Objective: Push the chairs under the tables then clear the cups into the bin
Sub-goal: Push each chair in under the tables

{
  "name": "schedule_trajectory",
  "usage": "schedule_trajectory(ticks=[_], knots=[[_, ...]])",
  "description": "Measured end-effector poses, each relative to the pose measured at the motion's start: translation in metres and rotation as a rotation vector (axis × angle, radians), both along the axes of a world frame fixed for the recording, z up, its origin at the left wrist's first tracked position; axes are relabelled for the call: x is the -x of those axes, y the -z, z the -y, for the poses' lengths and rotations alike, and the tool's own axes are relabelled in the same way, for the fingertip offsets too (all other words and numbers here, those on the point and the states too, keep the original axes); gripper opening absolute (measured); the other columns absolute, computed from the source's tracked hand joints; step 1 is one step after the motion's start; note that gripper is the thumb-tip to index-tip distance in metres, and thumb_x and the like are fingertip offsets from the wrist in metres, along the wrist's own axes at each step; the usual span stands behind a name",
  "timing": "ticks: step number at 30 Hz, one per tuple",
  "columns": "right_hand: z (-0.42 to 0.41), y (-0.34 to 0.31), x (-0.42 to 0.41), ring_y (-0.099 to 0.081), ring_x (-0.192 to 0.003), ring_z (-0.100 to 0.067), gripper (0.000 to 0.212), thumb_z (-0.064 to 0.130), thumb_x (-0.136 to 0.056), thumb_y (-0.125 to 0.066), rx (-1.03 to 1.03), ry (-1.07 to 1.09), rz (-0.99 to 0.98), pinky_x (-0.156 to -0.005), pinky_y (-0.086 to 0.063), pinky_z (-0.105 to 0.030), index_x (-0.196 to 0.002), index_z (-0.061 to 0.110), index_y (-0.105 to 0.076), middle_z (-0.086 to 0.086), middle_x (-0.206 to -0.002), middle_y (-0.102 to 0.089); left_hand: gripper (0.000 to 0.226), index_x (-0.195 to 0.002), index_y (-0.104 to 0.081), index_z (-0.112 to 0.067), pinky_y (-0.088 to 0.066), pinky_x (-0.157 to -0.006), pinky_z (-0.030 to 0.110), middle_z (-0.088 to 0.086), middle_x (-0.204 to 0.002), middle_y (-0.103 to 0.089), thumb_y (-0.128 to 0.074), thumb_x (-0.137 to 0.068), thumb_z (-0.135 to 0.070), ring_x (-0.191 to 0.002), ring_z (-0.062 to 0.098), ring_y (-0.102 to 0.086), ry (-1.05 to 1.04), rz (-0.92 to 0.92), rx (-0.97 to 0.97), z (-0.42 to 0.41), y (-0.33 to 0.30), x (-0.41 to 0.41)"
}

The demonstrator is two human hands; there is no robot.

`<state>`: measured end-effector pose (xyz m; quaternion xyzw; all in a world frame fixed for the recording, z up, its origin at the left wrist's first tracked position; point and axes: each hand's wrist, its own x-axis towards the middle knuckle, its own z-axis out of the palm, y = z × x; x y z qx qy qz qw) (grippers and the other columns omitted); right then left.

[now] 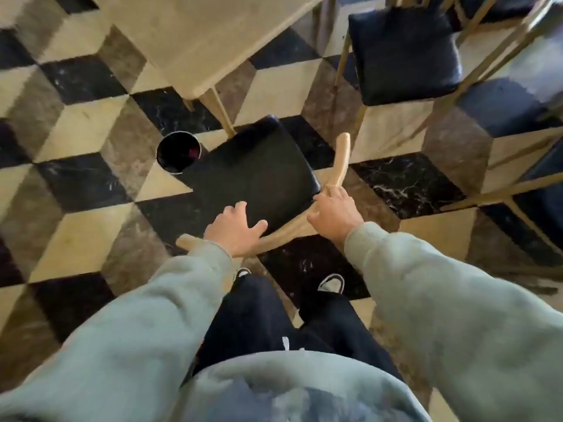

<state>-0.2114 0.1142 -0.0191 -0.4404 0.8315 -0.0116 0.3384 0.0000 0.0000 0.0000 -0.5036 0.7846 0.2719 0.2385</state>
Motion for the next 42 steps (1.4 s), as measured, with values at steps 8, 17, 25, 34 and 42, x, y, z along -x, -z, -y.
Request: schedule_trajectory(ticks=[8,17,25,34,42], knots=[[0.007,0.013,0.027,-0.03,-0.149,-0.041,0.052,0.026,-0.103,-0.052,0.03,0.007,0.036,-0.121,-0.031,-0.048,-0.147,0.0,-0.047,-0.026,-0.164,-0.025,0.035,-0.117,-0.07,-0.011,-0.05,-0.098,0.052,0.016,-0.122,-0.064,-0.047,-0.104,-0.035,-0.113,0.041,-0.061,-0.293,0.008,0.134,-0.04,0.012,-0.04],[0.037,0.038,0.053,-0.061,-0.125,-0.037,0.098,0.021,-0.097,-0.065,0.003,0.312,0.099,-0.084,-0.057,-0.037,-0.165,0.018,0.005,-0.005,-0.174,0.017,0.084,-0.159,-0.019,0.003,-0.04,-0.107,0.05,0.028,-0.155,-0.039,-0.064,-0.097,-0.031,-0.133,0.047,-0.048,-1.109,-0.087,0.138,-0.018,0.054,-0.05],[0.077,0.054,0.082,-0.05,-0.138,-0.039,0.095,0.019,-0.096,-0.07,-0.036,0.605,0.058,-0.107,-0.049,-0.049,-0.164,0.014,-0.005,-0.016,-0.165,-0.032,0.084,-0.162,-0.02,-0.007,-0.046,-0.094,0.04,0.012,-0.139,-0.058,-0.067,-0.095,-0.027,-0.119,0.041,-0.061,-1.516,-0.119,-0.046,0.011,0.077,-0.04],[0.096,0.067,0.114,-0.069,-0.082,-0.026,0.06,0.04,-0.086,-0.079,-0.103,1.113,0.391,-0.078,-0.06,-0.043,-0.136,0.014,-0.058,-0.006,-0.093,-0.066,0.059,-0.124,-0.049,-0.02,-0.061,-0.087,0.047,0.006,-0.096,-0.064,-0.079,-0.079,-0.044,-0.084,0.027,-0.065,-1.926,-0.279,-0.184,-0.002,0.082,-0.04],[0.107,0.081,0.131,-0.069,-0.084,-0.019,0.046,0.033,-0.085,-0.081,-0.026,1.164,0.563,-0.075,-0.055,-0.038,-0.124,0.017,-0.063,-0.001,-0.099,-0.072,0.07,-0.125,-0.061,-0.016,-0.06,-0.087,0.045,0.011,-0.106,-0.067,-0.077,-0.062,-0.041,-0.094,0.032,-0.068,-1.958,-0.21,-0.16,-0.006,0.093,-0.029]])
